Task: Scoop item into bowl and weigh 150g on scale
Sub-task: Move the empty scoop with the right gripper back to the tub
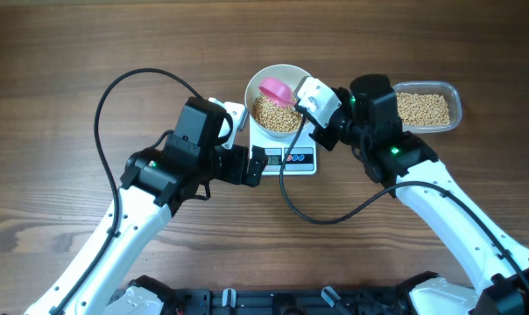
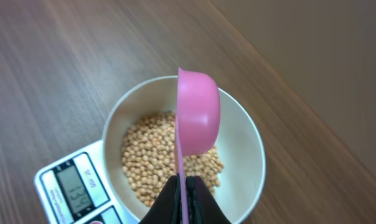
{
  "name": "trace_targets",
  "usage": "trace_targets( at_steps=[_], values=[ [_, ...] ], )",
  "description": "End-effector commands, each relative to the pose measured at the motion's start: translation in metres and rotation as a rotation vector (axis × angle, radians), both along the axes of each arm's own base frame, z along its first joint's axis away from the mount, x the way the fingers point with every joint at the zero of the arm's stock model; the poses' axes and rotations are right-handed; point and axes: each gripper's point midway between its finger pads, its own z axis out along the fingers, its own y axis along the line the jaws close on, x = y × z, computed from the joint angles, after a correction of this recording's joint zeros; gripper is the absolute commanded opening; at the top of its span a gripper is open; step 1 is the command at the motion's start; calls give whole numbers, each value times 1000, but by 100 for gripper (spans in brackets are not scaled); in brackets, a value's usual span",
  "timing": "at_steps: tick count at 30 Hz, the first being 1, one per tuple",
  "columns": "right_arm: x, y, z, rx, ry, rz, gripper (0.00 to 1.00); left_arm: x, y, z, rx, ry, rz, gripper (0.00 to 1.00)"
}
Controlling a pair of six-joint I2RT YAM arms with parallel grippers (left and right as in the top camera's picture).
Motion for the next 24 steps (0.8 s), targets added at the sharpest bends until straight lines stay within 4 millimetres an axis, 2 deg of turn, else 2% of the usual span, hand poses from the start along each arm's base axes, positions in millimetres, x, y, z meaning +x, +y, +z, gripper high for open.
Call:
trace_targets(
  at_steps=[1,4,8,11,13,14,16,18,22,23,24],
  values=[
    [7,-4,7,-20,-32,-28,4,-1,-2,4,-4,-16,-19,100],
    [7,-4,7,22,4,-63,4,-1,-2,4,-4,-16,-19,100],
    [8,-1,12,209,141,-194,4,-1,-2,4,-4,-16,-19,100],
    [19,-3,33,418,203,-317,4,-1,-2,4,-4,-16,-19,100],
    [29,-15,61,529,160,-365,4,-1,-2,4,-4,-16,-19,100],
    [34,-28,75,562,117,-385,4,-1,-2,4,-4,-16,-19,100],
    [41,-56,92,581,55,-434,4,-1,-2,4,-4,-16,-19,100],
    [45,-97,95,580,39,-531,4,-1,-2,4,-4,-16,-19,100],
    [41,-172,66,534,121,-753,4,-1,-2,4,-4,-16,-19,100],
    [34,-209,48,494,159,-891,4,-1,-2,4,-4,-16,-19,100],
    [31,-223,42,478,168,-941,4,-1,-2,4,-4,-16,-19,100]
  ],
)
